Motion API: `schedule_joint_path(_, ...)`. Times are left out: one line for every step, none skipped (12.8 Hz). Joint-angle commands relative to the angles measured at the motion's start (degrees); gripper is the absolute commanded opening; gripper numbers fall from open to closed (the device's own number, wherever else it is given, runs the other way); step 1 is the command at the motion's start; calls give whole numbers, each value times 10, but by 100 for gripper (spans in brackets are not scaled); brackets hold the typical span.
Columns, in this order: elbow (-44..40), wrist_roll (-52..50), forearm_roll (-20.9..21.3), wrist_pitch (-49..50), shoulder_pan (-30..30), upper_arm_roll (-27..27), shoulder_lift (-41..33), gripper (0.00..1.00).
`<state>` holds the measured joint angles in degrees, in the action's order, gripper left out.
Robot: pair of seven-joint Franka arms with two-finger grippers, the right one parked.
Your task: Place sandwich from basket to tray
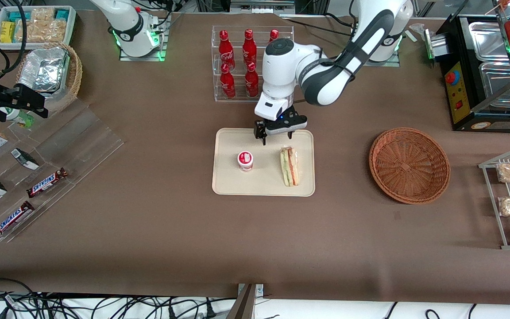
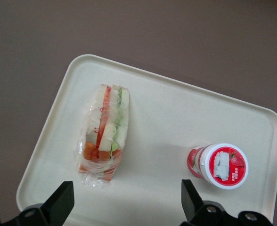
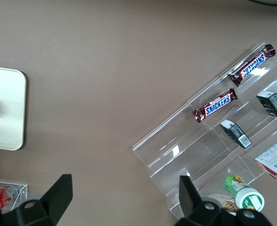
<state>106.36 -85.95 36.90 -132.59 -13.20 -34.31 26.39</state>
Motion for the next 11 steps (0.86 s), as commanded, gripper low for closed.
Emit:
schedule_joint_path(-100, 173, -129, 113, 71, -43, -5, 100)
schedule_joint_path(-139, 215, -159, 154, 85, -40, -4, 100)
schedule_joint_path(-162, 250, -166, 185, 109, -41, -3, 100)
schedule_joint_path(-182, 278, -180, 200, 131, -42, -3, 100)
schedule_joint_path(-197, 306, -184, 222, 149, -41, -3, 100)
schedule_joint_path(-213, 329, -184, 243, 168, -42, -3, 100)
schedule_joint_path(-233, 337, -185, 261, 176, -41, -2, 100)
schedule_joint_path(-251, 338, -185, 273, 180, -40, 1, 100)
schedule_joint_path(-262, 339, -184, 283, 185, -38, 0, 100)
schedule_joint_path(-272, 342, -184, 301, 194, -39, 0, 100)
schedule_joint_path(-279, 354, -184, 318, 200, -40, -1, 100)
